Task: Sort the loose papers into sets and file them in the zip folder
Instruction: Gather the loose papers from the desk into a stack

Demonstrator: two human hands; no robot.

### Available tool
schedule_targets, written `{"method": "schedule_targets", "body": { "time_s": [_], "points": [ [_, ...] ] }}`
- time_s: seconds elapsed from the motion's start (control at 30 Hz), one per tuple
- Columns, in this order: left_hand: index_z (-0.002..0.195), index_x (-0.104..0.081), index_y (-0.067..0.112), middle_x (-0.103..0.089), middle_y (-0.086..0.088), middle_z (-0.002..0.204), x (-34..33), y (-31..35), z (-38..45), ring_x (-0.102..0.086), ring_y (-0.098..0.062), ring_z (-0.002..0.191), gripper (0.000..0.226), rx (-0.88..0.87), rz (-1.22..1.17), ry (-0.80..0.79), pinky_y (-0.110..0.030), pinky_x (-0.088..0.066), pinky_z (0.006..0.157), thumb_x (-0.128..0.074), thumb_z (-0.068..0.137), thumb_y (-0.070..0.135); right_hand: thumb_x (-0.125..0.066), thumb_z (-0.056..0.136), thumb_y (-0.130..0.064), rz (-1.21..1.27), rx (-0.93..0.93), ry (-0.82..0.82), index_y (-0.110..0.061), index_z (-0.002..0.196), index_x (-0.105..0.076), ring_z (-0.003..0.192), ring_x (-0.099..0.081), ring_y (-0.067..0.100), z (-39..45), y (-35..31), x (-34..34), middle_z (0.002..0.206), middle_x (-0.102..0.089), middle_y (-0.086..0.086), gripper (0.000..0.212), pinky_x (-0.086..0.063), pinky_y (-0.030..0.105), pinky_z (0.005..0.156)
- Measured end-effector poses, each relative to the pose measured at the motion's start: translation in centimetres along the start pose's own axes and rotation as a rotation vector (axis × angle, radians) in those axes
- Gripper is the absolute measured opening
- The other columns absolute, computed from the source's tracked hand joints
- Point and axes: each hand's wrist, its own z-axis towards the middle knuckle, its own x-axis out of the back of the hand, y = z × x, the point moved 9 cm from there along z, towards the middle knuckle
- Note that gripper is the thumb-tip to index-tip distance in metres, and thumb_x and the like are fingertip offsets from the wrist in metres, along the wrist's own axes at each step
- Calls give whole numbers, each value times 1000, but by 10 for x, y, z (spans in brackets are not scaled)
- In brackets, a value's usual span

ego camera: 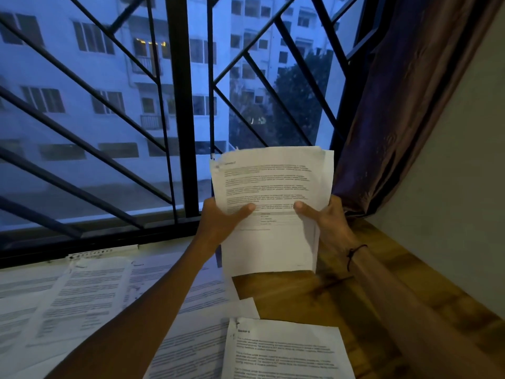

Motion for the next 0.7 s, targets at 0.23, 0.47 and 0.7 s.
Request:
{"method": "schedule_targets", "body": {
  "time_s": [0.23,0.47,0.7],
  "points": [
    [116,-73,15,-78,1,112,-7,-9,-4,-74,-18,104,45,118,-108,-123,-37,-61,86,-88,74,16,-76,87,-1,-50,-40,-164,-10,133,-62,121,-65,31,-12,19,-18,130,-69,11,49,-51,55,103],
    [117,-72,24,-77,6,112,-4,-14,-8,-73,-10,103,46,153,-59,-181,-31,-59,84,-90,74,16,-72,90,-4,-76,-106,-196,-22,127,-62,120,-67,23,-23,31,-19,127,-71,4,43,-51,52,105],
    [120,-70,24,-76,3,118,-7,-5,0,-71,-16,111,44,143,-68,-215,-35,-59,90,-85,79,21,-70,92,-5,-95,-81,-188,-27,121,-62,115,-69,19,-20,27,-30,120,-74,-4,37,-58,40,95]
  ]
}}
